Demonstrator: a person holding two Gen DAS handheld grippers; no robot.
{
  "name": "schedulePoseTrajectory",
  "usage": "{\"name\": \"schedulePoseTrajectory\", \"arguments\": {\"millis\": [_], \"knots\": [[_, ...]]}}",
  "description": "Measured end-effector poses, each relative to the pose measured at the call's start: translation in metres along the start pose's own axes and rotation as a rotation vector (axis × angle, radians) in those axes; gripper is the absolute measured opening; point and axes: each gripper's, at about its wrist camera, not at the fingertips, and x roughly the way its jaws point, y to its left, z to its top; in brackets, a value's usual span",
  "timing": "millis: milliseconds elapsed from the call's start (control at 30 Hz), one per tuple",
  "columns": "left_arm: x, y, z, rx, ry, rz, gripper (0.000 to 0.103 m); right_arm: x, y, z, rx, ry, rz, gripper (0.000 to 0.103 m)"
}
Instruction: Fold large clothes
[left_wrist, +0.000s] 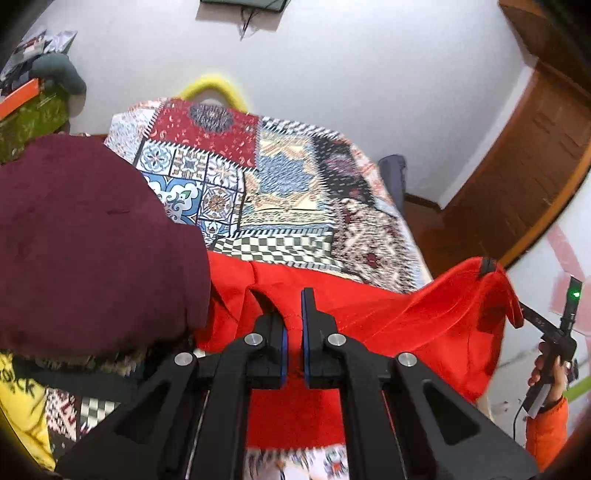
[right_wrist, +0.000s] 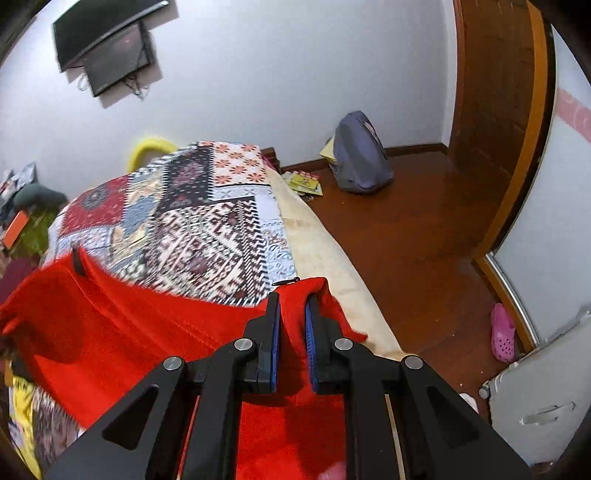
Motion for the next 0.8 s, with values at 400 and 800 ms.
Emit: {"name": "schedulePoseTrajectory", "arguments": {"millis": [400, 800], "knots": [[0.090, 0.007, 0.009, 0.034, 0.177, 0.094, 0.015, 0.053, 0.000, 0.008, 0.020, 0.085, -0.063, 0.023], [0.024, -0.018, 0.021, 0.102, 0.041, 0.080, 0.061, -0.010, 0.031, 0.012, -0.081, 0.007, 0.036, 0.043]]}}
